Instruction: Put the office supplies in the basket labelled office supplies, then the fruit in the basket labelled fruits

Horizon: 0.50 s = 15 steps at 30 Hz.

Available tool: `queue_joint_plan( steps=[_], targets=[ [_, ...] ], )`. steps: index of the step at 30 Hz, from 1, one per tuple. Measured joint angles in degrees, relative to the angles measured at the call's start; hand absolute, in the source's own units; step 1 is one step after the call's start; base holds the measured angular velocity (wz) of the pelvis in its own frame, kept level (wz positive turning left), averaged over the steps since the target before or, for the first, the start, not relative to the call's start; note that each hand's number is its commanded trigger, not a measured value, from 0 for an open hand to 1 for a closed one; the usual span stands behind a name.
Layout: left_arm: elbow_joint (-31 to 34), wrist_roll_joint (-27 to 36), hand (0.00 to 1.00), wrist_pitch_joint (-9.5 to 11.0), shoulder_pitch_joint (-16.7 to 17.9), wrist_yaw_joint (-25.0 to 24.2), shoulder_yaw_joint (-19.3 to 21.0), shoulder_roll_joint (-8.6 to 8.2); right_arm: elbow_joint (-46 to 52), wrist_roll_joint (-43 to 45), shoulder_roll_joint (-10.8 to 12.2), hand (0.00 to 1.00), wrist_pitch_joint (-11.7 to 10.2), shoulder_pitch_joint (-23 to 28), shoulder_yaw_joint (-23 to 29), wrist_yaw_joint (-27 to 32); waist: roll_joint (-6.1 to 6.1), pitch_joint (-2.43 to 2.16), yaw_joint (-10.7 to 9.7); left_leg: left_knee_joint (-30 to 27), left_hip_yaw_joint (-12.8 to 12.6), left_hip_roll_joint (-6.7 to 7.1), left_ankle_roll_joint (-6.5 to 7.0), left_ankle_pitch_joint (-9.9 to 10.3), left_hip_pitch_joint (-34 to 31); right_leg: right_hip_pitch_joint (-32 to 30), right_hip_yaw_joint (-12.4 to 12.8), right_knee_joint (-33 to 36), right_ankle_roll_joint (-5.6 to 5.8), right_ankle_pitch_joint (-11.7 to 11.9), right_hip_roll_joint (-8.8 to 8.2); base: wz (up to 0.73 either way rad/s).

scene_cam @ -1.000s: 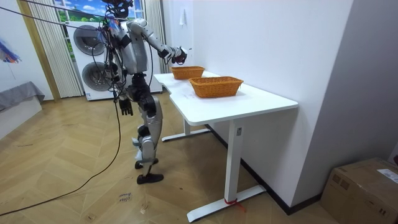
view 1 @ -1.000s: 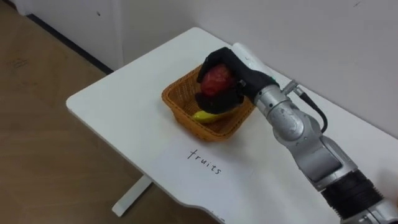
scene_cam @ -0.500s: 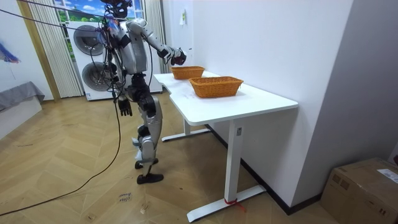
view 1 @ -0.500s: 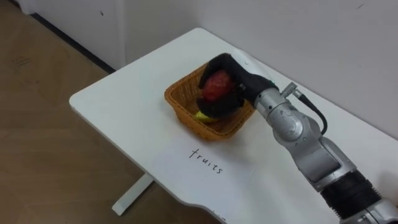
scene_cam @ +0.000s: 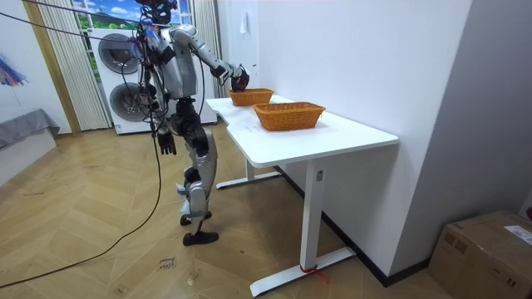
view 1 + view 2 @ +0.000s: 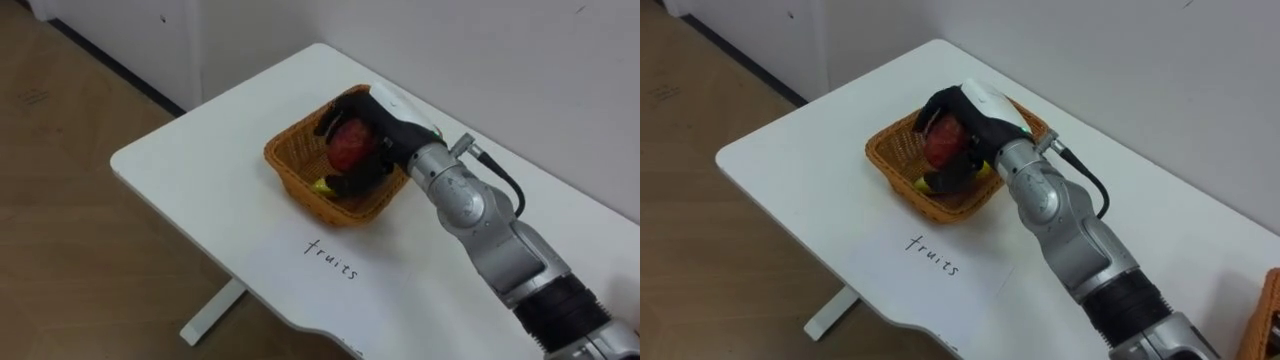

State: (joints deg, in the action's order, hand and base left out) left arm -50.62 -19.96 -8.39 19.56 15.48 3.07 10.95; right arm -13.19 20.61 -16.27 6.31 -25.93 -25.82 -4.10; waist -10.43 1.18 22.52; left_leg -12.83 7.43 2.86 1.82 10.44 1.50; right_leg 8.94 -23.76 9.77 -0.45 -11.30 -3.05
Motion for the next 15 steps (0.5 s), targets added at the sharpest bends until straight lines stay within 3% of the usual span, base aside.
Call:
queue_joint_plan(
  steps=[15],
  targets=[
    [-0.01,-0.01,0.00,0.00,0.05,0.10,0.00,0.00,0.01,-0.03,0.04,0.00,0.02,0.00,0.01,-0.76,0.02,-0.01,0.02,0.02,-0.07,-0.01,0.00,-0.01,0.10,0.10,0.06,-0.01,0.00,0.00,0.01,0.00]
  ],
)
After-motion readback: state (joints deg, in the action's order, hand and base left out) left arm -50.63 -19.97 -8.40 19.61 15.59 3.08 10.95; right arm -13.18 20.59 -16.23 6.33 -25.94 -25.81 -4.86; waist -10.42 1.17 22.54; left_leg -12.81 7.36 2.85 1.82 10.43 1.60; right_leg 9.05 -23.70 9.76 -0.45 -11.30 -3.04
